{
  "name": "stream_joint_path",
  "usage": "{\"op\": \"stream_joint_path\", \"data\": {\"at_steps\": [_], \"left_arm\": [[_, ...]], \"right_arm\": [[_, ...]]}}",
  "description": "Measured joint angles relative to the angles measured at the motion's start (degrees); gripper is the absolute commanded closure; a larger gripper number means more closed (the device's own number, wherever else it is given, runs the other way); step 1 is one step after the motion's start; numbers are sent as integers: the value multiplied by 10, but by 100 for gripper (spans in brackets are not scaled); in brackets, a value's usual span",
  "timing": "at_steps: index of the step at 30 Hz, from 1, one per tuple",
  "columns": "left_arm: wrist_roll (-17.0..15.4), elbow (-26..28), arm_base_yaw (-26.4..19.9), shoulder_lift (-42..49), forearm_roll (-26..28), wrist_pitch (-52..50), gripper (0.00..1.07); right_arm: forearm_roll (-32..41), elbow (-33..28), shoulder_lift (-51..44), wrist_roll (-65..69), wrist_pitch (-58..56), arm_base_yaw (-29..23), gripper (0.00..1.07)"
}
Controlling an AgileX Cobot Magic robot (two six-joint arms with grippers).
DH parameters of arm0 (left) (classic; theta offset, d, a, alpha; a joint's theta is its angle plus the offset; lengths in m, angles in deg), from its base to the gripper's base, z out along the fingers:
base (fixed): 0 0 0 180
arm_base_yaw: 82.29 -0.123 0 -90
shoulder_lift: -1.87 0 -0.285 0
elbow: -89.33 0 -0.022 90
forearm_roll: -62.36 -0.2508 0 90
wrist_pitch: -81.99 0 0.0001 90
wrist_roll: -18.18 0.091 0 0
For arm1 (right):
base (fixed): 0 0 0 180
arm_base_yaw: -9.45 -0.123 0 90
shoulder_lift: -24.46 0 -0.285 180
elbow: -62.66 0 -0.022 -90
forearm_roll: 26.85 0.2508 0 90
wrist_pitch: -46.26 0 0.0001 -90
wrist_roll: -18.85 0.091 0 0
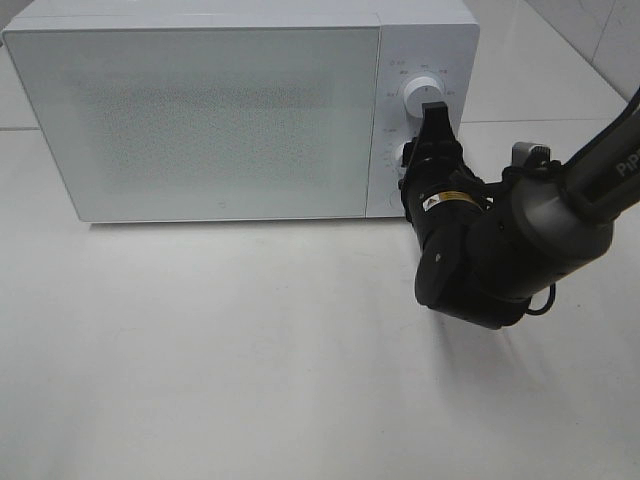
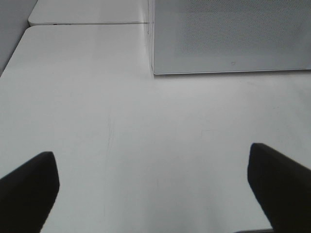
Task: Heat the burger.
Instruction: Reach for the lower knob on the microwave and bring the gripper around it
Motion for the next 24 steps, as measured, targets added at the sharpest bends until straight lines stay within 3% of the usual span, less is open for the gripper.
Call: {"op": "stream_joint_path", "data": {"at_steps": [24], "left_arm": [[0, 0, 0, 0, 0, 0, 9]], "right_arm": [[29, 14, 0, 133, -11, -1, 90]]}}
